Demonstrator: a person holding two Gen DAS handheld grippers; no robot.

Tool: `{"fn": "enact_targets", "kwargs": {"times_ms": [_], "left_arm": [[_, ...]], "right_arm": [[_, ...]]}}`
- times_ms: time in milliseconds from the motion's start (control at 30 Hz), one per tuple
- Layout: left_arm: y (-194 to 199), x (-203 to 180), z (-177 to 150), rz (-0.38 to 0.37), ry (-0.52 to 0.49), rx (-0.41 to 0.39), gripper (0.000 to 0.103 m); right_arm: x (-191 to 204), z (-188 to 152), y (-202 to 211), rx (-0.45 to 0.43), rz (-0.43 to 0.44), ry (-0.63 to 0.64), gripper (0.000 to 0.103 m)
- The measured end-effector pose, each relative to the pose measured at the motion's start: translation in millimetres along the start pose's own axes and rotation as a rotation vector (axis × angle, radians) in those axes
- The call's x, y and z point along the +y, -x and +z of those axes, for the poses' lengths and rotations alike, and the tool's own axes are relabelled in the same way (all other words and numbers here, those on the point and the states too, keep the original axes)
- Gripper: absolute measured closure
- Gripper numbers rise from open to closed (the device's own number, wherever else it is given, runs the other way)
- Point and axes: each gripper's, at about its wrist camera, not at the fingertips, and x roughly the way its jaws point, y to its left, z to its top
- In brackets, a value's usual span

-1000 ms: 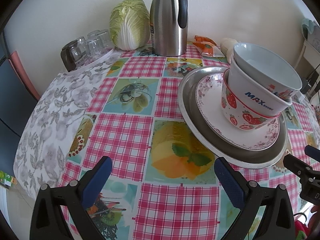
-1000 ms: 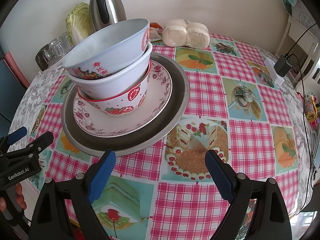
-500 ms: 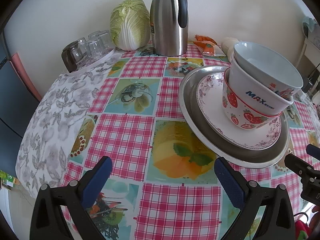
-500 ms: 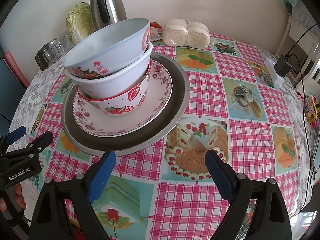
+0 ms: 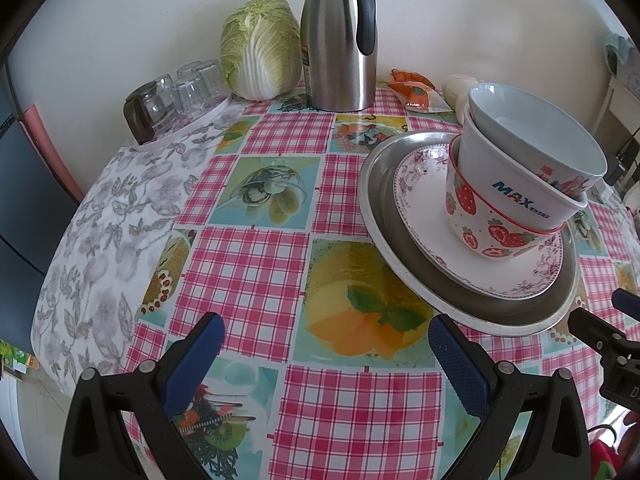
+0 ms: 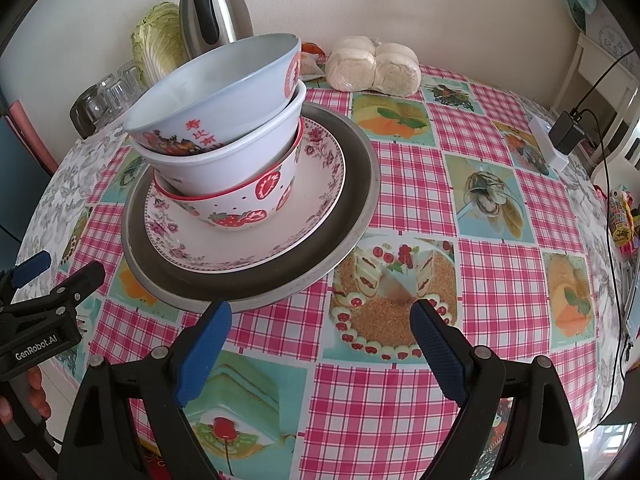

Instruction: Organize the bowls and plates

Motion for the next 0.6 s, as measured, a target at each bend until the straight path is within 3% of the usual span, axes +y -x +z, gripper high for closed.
{"fn": "enact_targets", "kwargs": {"times_ms": [600], "left_arm": [[0.3, 1.1, -0.2, 0.010, 0.012, -0.003, 0.000]], "right_arm": [[0.1, 0.0, -0.3, 0.007, -0.003, 0.006, 0.012]]}}
